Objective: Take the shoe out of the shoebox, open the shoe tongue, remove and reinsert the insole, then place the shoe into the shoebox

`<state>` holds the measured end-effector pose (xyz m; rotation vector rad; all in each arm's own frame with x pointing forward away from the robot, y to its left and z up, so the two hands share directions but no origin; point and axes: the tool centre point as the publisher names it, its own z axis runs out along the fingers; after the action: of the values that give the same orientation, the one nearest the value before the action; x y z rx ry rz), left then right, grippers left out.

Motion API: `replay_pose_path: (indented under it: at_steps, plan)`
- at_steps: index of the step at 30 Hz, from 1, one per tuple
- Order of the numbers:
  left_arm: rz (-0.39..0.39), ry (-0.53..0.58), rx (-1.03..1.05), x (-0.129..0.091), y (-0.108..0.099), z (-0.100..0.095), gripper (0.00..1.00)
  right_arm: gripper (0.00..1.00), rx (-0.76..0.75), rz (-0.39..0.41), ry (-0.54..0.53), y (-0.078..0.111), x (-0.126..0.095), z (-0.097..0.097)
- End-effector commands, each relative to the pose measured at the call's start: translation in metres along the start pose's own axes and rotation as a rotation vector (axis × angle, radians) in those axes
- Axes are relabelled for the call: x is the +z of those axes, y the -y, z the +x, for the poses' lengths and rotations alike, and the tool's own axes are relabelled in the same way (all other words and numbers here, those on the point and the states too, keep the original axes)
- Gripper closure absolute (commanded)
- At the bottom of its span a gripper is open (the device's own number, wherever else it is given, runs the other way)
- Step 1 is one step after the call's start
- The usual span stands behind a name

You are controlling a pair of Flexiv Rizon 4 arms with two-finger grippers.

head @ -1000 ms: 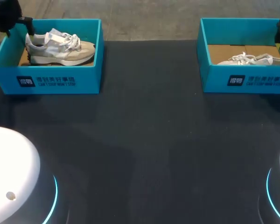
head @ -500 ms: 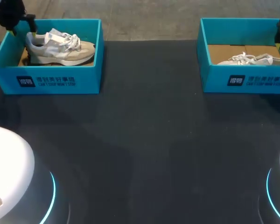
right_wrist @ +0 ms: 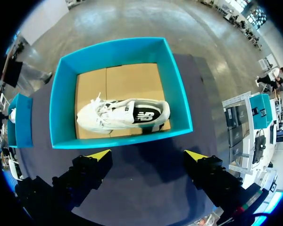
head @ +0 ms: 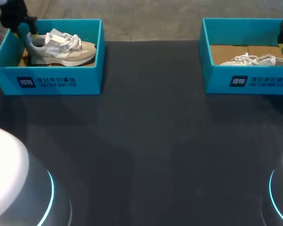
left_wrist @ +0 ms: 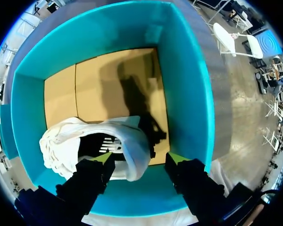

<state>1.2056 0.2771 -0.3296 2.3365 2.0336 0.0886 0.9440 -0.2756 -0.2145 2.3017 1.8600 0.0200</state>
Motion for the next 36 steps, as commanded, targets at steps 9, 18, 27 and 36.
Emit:
replay_pose_path:
  at_steps: [9,18,27,36]
  plan:
    - [0.063,0.011,0.003,0.031,-0.005,0.002,0.29,0.00,0.000,-0.002,0.000,0.001,0.000,0.000]
    - [0.099,0.014,-0.008,0.049,-0.006,0.003,0.35,0.00,0.000,-0.002,0.000,0.001,0.000,0.000]
    - [0.119,0.016,-0.018,0.052,-0.002,0.008,0.59,0.00,0.000,-0.002,0.000,0.001,0.000,0.000]
    - [0.120,0.006,-0.022,0.046,0.004,0.015,0.82,0.00,0.000,-0.002,0.000,0.001,0.000,0.000]
